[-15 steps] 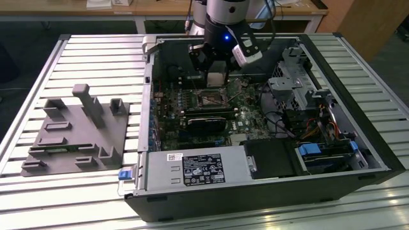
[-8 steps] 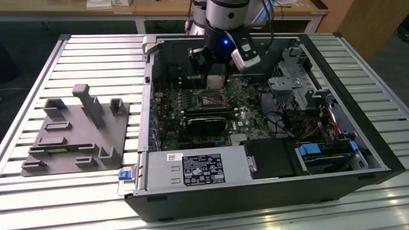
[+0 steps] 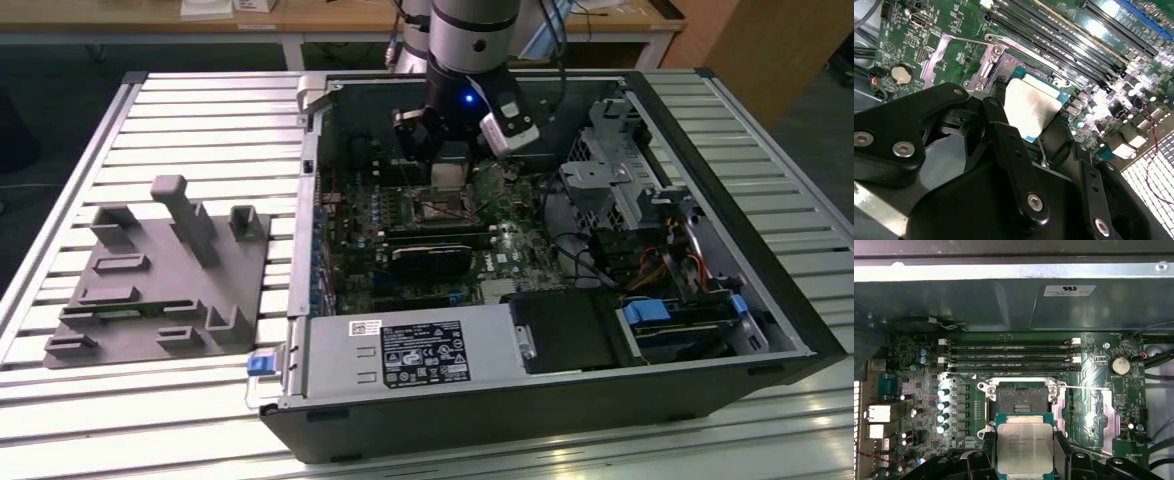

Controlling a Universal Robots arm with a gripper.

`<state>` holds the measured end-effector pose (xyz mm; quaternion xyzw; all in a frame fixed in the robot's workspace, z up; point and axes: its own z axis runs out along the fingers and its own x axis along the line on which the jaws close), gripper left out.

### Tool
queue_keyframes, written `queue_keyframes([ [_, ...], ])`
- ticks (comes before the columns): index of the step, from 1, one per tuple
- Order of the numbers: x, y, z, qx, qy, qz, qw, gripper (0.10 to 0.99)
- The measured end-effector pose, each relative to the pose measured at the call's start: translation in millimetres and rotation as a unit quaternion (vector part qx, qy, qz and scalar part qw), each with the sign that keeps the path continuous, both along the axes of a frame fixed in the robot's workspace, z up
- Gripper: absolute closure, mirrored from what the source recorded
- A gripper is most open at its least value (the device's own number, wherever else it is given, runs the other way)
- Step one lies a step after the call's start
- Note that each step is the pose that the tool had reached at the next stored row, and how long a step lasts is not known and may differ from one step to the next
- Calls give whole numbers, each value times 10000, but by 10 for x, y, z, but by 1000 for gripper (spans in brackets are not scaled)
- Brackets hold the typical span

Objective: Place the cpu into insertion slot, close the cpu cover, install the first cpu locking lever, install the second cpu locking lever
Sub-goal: 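Place the cpu into insertion slot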

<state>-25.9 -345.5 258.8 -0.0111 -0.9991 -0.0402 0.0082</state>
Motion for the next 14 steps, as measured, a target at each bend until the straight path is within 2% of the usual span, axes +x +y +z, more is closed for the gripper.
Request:
queue_keyframes([
  [6,0,68,-63,-24,0,2,10000,545],
  [11,0,81,-143,-92,0,2,10000,545],
  [14,0,83,-159,-131,0,3,9999,545],
])
